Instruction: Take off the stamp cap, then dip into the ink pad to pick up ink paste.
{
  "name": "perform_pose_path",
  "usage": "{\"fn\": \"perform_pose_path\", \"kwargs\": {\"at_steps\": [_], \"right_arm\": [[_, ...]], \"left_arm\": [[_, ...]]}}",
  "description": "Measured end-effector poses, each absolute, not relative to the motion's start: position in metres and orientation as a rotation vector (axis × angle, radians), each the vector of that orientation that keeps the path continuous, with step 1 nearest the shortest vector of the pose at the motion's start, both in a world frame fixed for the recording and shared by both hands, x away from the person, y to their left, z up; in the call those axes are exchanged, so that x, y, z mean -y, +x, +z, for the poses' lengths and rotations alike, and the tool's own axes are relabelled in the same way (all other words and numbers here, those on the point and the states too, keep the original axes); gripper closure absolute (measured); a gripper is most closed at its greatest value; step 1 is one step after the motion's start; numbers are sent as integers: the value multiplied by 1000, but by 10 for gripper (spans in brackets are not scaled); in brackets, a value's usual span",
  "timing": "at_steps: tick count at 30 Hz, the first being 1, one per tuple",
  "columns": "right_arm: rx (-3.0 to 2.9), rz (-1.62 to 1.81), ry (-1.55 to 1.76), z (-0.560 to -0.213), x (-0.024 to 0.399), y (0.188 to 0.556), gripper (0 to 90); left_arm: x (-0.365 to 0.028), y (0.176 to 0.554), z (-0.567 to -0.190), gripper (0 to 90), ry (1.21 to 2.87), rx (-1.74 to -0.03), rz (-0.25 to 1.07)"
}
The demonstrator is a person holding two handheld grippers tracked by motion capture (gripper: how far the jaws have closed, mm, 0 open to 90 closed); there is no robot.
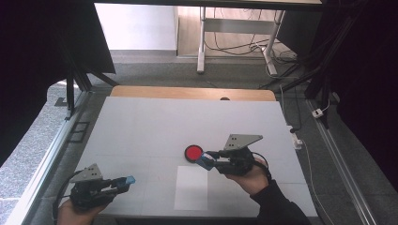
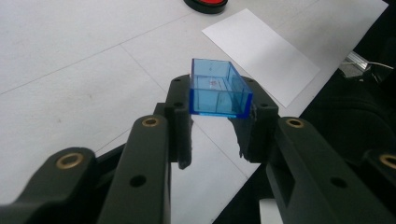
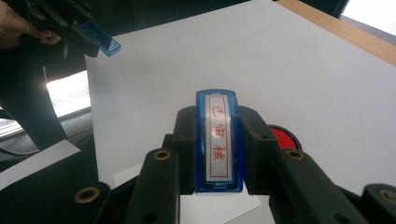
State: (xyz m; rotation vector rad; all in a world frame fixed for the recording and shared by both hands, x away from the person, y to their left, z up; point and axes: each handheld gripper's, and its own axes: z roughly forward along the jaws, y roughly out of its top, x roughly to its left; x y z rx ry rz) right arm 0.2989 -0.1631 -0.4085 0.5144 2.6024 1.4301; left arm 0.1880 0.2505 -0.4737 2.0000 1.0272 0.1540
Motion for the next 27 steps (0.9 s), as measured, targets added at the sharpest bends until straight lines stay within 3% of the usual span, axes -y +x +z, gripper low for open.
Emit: {"fn": "perform_pose_path", "kwargs": {"at_steps": [27], "right_arm": [[-2633,1401,601,-420,153,326,704]], "left_arm": [[-251,190,-476,683,2004,-1045,153]]}}
